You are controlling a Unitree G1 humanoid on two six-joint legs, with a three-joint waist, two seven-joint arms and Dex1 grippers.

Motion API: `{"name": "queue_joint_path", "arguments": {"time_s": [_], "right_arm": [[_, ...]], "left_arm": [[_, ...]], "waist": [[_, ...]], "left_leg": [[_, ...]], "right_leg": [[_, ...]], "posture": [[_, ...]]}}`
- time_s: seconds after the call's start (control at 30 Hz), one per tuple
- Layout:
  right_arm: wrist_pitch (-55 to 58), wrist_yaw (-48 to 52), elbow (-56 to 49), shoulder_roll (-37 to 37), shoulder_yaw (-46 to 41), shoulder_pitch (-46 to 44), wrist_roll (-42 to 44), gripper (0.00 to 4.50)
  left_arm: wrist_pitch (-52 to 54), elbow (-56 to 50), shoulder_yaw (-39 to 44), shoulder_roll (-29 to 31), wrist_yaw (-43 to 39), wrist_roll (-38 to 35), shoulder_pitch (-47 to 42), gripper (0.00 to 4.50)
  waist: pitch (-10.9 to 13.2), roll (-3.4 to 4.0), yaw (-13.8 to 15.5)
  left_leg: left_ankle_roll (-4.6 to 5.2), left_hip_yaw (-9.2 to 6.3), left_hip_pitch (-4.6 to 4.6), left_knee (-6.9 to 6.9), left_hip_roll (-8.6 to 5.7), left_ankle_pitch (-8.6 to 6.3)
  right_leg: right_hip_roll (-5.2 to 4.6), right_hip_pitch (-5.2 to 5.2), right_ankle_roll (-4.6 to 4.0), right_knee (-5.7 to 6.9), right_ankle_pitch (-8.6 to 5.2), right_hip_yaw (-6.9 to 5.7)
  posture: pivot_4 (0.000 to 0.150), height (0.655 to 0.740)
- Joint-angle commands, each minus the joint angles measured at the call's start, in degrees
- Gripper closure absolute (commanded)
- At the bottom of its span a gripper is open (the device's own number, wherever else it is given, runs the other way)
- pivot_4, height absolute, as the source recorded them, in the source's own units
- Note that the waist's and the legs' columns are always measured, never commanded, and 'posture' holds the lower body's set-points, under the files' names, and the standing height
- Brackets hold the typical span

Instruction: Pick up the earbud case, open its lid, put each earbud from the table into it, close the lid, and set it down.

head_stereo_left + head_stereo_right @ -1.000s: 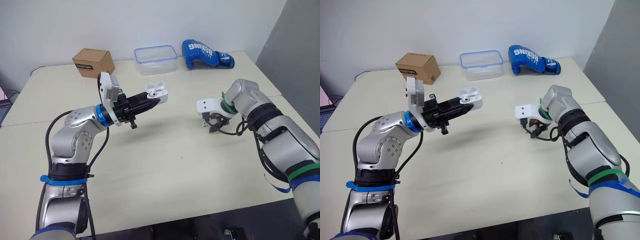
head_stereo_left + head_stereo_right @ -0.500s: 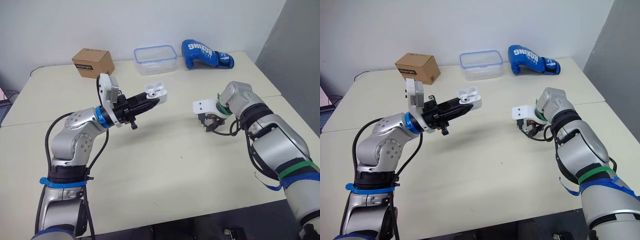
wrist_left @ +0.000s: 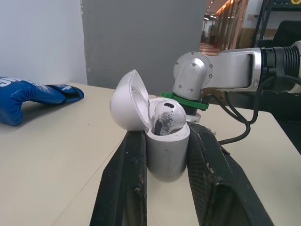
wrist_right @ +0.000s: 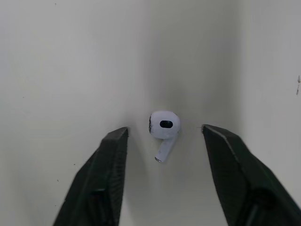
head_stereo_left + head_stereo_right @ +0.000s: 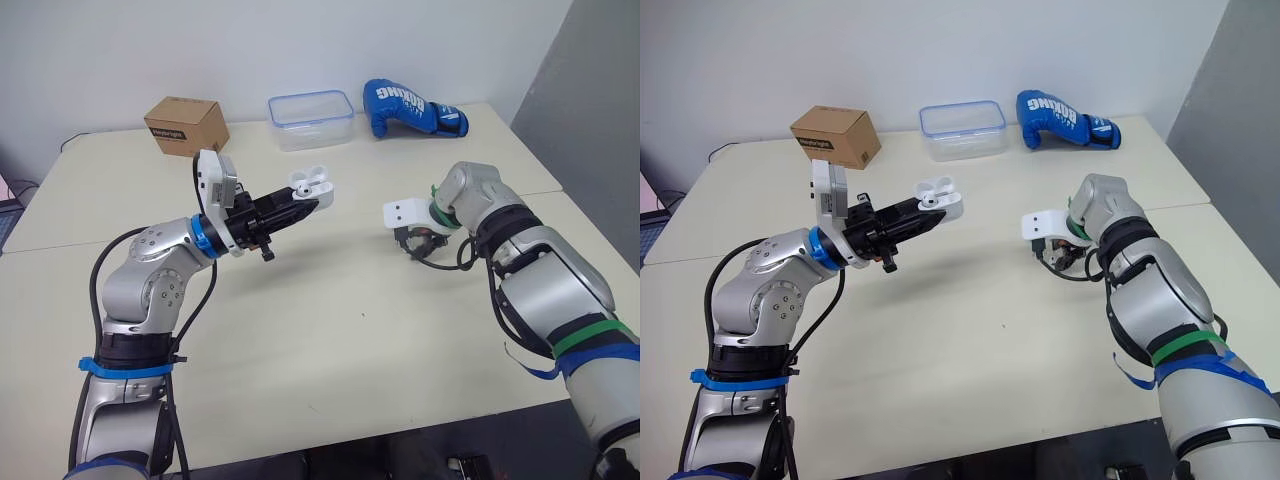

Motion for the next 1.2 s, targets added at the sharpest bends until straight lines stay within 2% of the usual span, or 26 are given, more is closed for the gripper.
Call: {"name": "queue_joint_path", "arguments": {"time_s": [0.03,0.67,0.83,1.07,1.2], "right_arm": [[-0.4,0.2,-0.3,0.4,-1.2,-1.6,-0.5,2.93],[-0.4,0.2,-0.1,0.8,-1.8,-1.1,-2.4,2.93],[-0.5,0.2,-0.2,1.0,-2.0,-1.1,-2.4,4.07],[-1.2,4.2,-2.7,-0.8,-2.1,-1.3,-2.0,4.07],[-0.7,16.7,-12.8,-4.8,-2.5,1.9,0.5,4.07]], "left_arm": [[-0.7,-2.1,1.3,0.4,0.3,-0.8,-0.3,3.74],[-1.2,-2.0,1.4,0.3,0.4,-0.7,0.2,3.74],[-1.3,-1.7,1.4,0.3,0.4,-0.6,0.1,3.74],[-1.2,-1.8,1.3,0.2,0.5,-0.6,0.2,3.74],[-1.2,-1.8,1.3,0.2,0.4,-0.6,0.1,3.74]], "waist": [[0.0,0.0,0.0],[0.0,0.0,0.0],[0.0,0.0,0.0],[0.0,0.0,0.0],[0.0,0.01,0.0]], "left_leg": [[0.0,0.0,0.0,0.0,0.0,0.0],[0.0,0.0,0.0,0.0,0.0,0.0],[0.0,0.0,0.0,0.0,0.0,0.0],[0.0,0.0,0.0,0.01,0.0,0.0],[0.0,-0.01,0.0,0.01,0.0,0.0]], "right_leg": [[0.0,0.0,0.0,0.0,0.0,0.0],[0.0,0.0,0.0,0.01,0.0,0.0],[0.0,0.0,0.0,0.01,0.0,0.0],[0.0,0.0,0.0,0.01,0.0,0.0],[0.0,0.0,0.0,0.0,0.0,0.0]], "posture": [[0.15,0.74],[0.15,0.74],[0.15,0.74],[0.15,0.74],[0.15,0.74]]}}
